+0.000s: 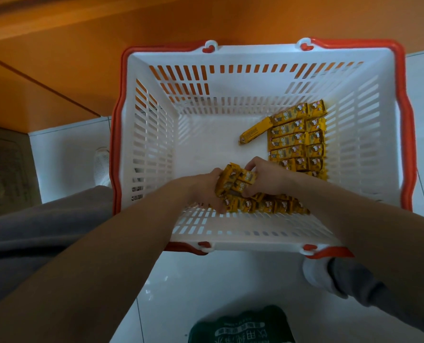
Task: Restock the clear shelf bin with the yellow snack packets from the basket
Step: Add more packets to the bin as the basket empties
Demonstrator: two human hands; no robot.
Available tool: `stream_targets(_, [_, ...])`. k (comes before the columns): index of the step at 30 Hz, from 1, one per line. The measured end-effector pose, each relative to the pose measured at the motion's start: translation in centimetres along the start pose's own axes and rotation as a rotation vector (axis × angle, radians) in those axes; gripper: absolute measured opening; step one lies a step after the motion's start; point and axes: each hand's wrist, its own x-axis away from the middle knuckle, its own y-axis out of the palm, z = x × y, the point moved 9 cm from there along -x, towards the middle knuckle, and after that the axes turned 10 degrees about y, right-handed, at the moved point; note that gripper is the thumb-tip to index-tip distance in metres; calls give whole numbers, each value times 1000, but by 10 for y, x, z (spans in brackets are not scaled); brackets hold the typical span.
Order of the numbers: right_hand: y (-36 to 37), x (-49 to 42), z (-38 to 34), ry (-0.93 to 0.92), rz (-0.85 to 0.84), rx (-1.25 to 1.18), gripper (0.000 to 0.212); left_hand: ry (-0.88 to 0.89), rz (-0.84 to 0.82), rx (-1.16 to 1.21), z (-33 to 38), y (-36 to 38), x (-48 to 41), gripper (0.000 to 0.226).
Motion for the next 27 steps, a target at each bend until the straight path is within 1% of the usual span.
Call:
stream_targets(4, [0, 1, 1, 6, 2, -64, 71, -5, 1, -44, -1, 3, -1, 106])
stream_targets(7, [-1, 1, 2, 16, 13, -143, 74, 0, 38, -58, -2, 2, -2, 101])
stream_targets(10, [-6, 1, 4, 36, 74, -220, 74, -13, 109, -4, -7, -2, -3, 91])
stream_targets(12, [-11, 1, 6, 55, 108, -326, 71, -23, 189, 107, -10, -8, -2, 87])
stream_targets(14, [-12, 0, 8, 88, 117, -424, 73, -45, 303, 238, -14, -15, -2, 82])
stream_targets(17, [-10, -2, 6, 125, 115, -506, 80, -72, 407, 301, -16, -21, -3, 83])
stream_targets(18, [-9, -3, 5, 134, 106, -554, 78, -85, 431, 326, -18, -22, -4, 83])
stream_targets(20, [-4, -6, 3, 164, 56, -687, 65, -122, 482, 441, -22, -22, -4, 79])
stream_targets(21, [1, -7, 2, 183, 14, -758, 56, -131, 516, 528, -23, -24, -4, 70])
stream_targets(23, [10, -6, -4, 199, -71, -885, 42, -103, 588, 686, -20, -30, -2, 37])
stream_targets(24, [11, -6, -7, 191, -96, -931, 38, -75, 613, 732, -17, -36, -2, 28])
stream_targets(25, [12, -7, -10, 180, -113, -970, 38, -52, 617, 775, -13, -40, -1, 28])
stream_targets(27, [10, -5, -14, 169, -148, -1042, 40, -33, 614, 890, -6, -44, 2, 40])
